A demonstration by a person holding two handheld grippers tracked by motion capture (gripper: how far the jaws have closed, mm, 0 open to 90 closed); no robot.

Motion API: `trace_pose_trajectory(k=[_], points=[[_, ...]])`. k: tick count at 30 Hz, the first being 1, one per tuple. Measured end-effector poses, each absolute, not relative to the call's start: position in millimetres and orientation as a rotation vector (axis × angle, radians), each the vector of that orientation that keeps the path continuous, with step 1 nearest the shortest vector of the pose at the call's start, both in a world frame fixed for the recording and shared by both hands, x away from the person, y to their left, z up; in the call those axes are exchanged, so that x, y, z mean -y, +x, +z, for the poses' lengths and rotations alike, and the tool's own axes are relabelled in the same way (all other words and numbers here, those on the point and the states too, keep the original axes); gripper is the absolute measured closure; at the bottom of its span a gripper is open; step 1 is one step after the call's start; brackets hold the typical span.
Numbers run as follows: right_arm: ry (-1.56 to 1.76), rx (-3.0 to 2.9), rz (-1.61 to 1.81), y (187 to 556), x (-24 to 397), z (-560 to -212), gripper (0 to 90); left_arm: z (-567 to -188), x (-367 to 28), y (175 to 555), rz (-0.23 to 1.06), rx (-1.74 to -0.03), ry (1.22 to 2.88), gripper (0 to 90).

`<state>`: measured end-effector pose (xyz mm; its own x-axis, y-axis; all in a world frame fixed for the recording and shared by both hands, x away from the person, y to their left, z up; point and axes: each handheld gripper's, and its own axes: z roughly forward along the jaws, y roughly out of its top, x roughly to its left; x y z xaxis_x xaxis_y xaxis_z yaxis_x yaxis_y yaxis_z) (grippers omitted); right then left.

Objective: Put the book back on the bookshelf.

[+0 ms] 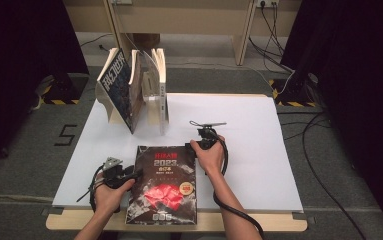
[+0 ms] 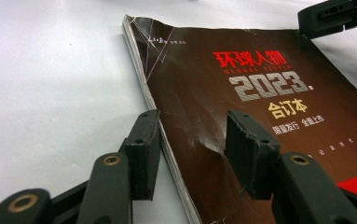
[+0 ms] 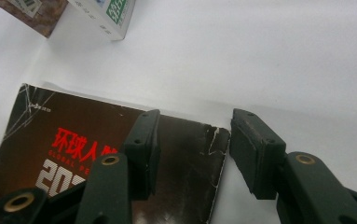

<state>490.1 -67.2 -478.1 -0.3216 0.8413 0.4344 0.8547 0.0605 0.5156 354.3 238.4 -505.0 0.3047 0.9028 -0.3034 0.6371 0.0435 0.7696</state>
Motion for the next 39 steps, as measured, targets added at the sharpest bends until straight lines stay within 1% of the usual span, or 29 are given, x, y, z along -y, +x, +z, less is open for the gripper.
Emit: trace_pose_trajectory(k=[11,21,39], points=[[-1.787,2.208,-1.110,477.1,70.2,-475.5,51.8,-505.3,-237.4,353.8,0.382,-1.412,1.676,54.1],[-1.738,2.179,-1.180,462.0,73.3,-454.9,52.7,-505.2,-234.5,352.8,0.415,-1.399,1.703,53.7],[-1.765,2.110,-1.122,453.3,83.8,-479.5,52.7,-505.5,-234.8,352.8,0.408,-1.404,1.691,53.6]])
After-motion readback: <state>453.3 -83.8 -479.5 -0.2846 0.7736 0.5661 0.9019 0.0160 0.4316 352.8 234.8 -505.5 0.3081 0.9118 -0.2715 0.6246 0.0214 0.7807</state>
